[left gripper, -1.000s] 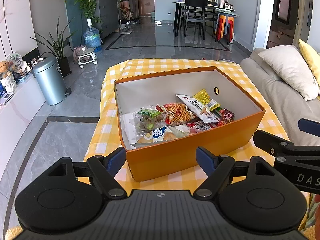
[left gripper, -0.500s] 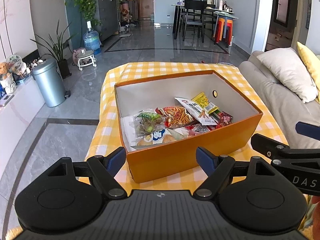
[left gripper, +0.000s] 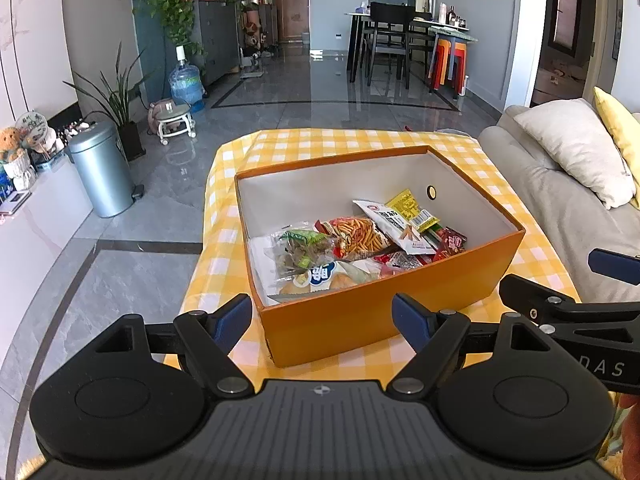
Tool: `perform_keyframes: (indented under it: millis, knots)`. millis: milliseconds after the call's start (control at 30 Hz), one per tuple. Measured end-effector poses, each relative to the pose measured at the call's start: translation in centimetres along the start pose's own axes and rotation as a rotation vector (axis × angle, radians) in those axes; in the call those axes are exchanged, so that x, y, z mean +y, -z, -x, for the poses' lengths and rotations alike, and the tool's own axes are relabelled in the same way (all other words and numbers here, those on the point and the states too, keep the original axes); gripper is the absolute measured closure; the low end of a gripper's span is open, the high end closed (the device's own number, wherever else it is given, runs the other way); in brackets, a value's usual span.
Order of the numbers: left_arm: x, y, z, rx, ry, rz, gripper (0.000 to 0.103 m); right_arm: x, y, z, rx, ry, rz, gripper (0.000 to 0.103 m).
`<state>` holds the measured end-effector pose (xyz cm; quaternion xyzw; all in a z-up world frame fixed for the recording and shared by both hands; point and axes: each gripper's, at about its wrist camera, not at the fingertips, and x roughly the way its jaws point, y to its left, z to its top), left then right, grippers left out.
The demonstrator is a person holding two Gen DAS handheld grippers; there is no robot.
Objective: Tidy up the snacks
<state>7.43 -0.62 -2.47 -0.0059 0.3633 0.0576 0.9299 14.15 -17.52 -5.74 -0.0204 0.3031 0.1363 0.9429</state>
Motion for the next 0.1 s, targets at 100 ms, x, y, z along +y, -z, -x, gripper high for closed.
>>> perform_keyframes:
  millis: [100]
  knots:
    - [0.13,-0.09,0.18,-0.003,-0.003,0.003,0.010,0.14,0.03,0.17,0.008,0.002,0.000,0.004]
